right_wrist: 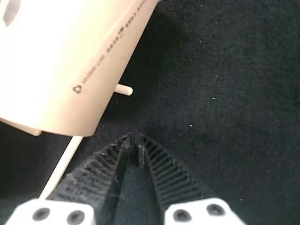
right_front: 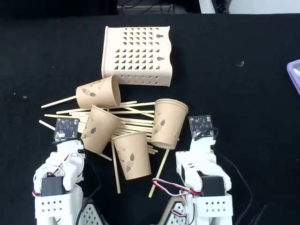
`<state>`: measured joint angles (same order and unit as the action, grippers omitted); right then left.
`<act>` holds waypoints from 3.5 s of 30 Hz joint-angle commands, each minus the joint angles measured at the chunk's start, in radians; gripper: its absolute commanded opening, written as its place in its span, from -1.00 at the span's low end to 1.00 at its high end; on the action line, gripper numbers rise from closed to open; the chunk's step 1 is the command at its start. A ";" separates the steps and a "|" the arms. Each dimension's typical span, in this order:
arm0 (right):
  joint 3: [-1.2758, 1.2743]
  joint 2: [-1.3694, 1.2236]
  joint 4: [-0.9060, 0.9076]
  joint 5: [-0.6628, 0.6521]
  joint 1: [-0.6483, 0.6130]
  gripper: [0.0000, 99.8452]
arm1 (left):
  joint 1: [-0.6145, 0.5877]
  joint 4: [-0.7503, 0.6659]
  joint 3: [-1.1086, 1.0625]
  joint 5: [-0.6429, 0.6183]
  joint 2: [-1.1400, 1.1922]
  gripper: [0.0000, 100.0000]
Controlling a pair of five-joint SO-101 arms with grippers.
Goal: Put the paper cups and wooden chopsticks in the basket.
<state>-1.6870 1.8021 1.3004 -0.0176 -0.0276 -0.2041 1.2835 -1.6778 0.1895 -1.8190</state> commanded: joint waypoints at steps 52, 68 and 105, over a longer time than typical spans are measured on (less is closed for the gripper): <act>0.002 0.093 0.005 0.012 0.008 -0.97 | 0.005 -0.011 -0.022 0.003 -0.003 -0.92; 0.002 0.091 -0.203 0.006 0.015 -0.96 | 0.004 -0.011 -0.022 0.005 -0.003 -0.92; 1.314 -0.901 -0.242 0.089 0.008 -0.64 | -0.041 -0.382 1.175 -0.057 0.950 -0.62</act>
<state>-0.4135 1.0994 1.0886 0.0468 -0.0276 -0.3406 0.8416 -0.7971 0.1557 -1.3142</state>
